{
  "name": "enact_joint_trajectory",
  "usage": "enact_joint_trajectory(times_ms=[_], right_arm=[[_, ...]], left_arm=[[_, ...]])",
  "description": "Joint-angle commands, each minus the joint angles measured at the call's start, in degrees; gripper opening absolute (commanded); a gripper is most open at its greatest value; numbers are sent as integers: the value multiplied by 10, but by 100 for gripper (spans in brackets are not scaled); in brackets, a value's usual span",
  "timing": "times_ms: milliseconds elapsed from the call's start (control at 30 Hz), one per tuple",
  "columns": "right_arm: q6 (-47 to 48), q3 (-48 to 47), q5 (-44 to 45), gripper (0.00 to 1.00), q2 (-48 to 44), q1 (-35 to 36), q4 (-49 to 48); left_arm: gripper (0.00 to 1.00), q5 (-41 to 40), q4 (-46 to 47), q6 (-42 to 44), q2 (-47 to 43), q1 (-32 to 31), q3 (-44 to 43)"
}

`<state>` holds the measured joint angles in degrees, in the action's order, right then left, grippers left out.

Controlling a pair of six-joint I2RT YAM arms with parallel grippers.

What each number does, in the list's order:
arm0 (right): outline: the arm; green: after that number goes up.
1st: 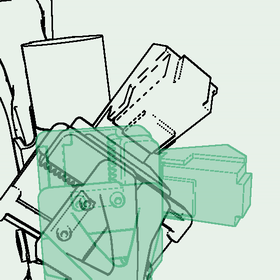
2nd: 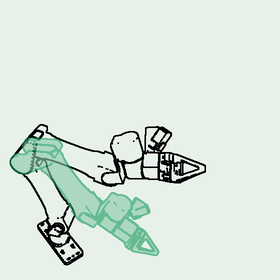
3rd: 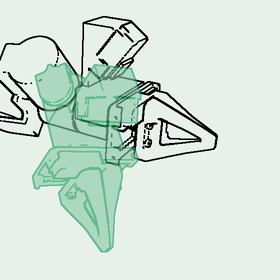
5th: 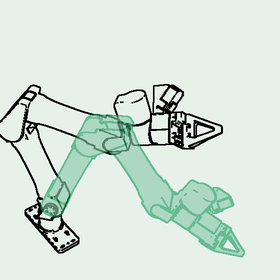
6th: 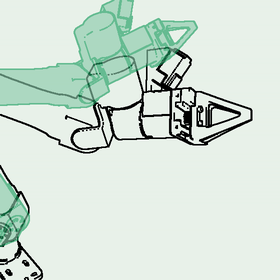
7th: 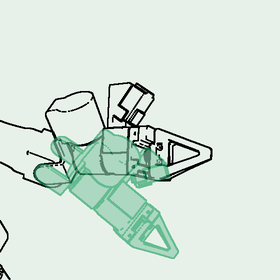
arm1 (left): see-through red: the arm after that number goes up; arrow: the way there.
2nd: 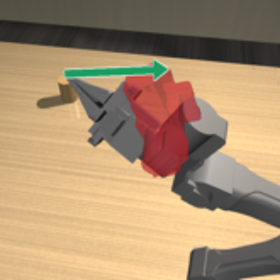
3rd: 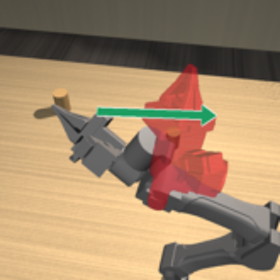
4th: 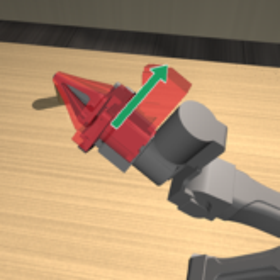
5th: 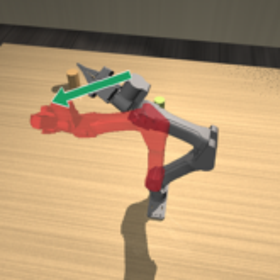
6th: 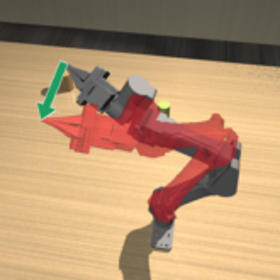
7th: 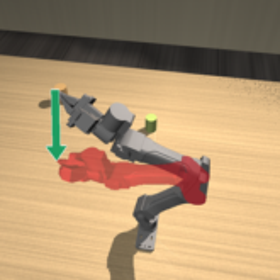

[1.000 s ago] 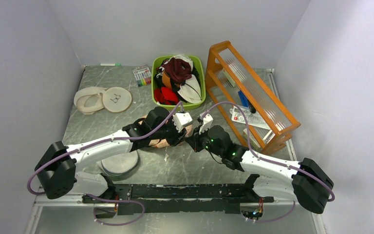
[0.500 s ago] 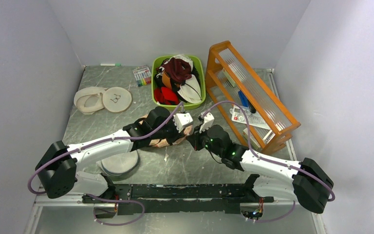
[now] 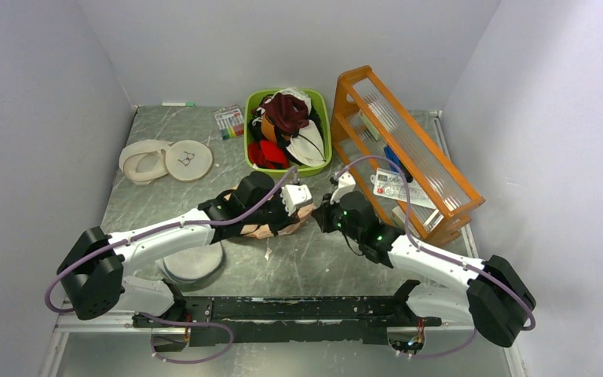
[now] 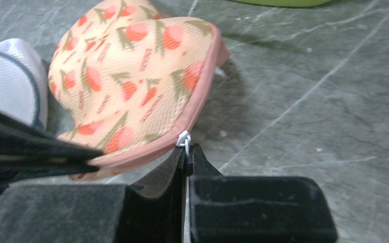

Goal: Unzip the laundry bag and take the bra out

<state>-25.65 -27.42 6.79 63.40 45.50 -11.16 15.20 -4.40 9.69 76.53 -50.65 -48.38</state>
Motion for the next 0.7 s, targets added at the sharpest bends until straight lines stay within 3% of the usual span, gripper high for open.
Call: enact_joint_trajectory(times_ms=[0,300,467,667], right_arm=[[29,-30,10,0,21,-59,39],[59,-43,-4,0,-1,-76,61],[65,-19,-79,0,-39,-76,34],[37,-7,-145,0,-58,-67,10]], left_arm=[[7,49,-21,14,0,3,-22],[10,55,-29,16,10,3,-26],[39,59,-22,10,-1,3,-23],[65,75,-4,0,-12,3,-17]])
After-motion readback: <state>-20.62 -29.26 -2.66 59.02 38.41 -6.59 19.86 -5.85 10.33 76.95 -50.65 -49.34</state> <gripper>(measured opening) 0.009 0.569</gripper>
